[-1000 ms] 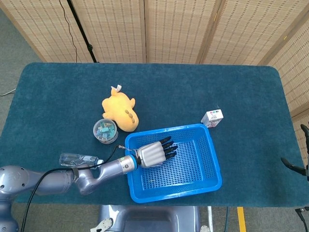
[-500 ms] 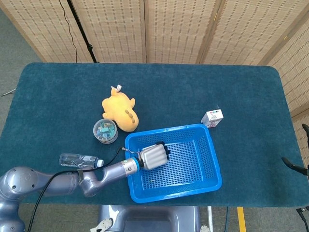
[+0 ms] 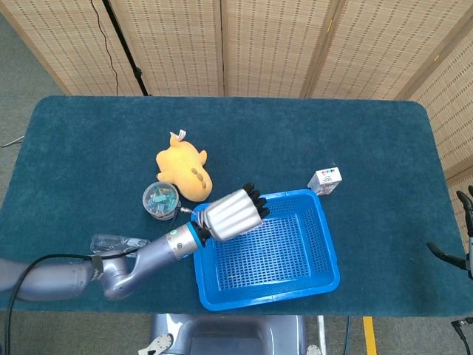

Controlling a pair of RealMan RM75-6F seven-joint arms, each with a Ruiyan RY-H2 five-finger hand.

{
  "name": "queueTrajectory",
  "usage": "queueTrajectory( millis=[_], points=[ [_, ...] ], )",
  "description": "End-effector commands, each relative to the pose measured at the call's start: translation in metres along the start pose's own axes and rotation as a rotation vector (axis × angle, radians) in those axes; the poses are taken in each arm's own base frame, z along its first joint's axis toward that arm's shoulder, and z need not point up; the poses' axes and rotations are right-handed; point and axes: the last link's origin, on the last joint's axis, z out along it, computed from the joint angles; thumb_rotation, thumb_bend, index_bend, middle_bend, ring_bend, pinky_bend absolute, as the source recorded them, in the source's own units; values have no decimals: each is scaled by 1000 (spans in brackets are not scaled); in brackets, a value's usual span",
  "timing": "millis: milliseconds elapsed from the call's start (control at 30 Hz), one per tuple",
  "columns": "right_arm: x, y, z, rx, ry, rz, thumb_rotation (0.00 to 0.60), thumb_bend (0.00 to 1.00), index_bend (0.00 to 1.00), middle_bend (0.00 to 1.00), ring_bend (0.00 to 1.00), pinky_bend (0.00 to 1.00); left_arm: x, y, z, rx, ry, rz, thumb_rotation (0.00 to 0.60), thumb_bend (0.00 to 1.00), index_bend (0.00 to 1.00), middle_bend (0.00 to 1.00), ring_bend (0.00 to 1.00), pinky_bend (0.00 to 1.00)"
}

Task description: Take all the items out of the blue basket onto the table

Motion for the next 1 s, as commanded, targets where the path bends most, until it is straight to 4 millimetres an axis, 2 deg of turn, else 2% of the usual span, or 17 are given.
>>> queueTrajectory(
  millis=[33,133,300,400,533,633,700,767,800,833,900,967,1000],
  points=[
    [-1,-2,0,5,-5,1,600,0,0,0,0,77,14,-43,-33,137,12,-35,600,179,762,558,534,670],
    [-1,-3,-1,12,-10,2,600,0,0,0,0,77,3,-68,-68,257,-56,-104,600,176,762,557,532,670],
    [-2,-7,-1,25,-13,5,600,0,0,0,0,77,-17,-89,-120,402,-168,-172,600,173,751,552,488,670],
    [-2,-8,-2,33,-19,9,600,0,0,0,0,77,-40,-100,-166,509,-272,-232,600,184,750,550,486,670],
    [-3,-11,-3,44,-31,16,600,0,0,0,0,77,-70,-108,-208,606,-378,-307,600,201,750,550,486,658],
    [-4,-15,-4,59,-35,20,600,0,0,0,0,76,-93,-108,-229,651,-444,-336,600,201,745,550,481,535],
    [-4,-17,-4,68,-36,22,600,0,0,0,0,75,-105,-106,-234,664,-469,-350,600,201,744,550,475,455],
    [-5,-19,-5,76,-40,26,600,0,0,0,0,75,-117,-103,-237,674,-485,-358,600,203,740,548,470,424],
    [-5,-20,-5,80,-41,27,600,0,0,0,0,75,-123,-101,-238,680,-488,-359,600,202,714,520,434,385],
    [-5,-20,-5,82,-43,28,600,0,0,0,0,74,-129,-100,-238,687,-489,-362,600,185,654,455,368,331],
    [-5,-21,-5,84,-44,28,600,0,0,0,0,71,-140,-96,-238,695,-510,-379,600,76,250,136,94,98],
    [-4,-20,-5,84,-41,31,600,0,0,0,0,65,-148,-90,-238,686,-558,-448,600,6,9,0,0,0],
    [-3,-20,-5,82,-40,31,600,0,0,0,0,62,-149,-89,-237,688,-563,-501,600,0,0,0,0,0]
  ],
)
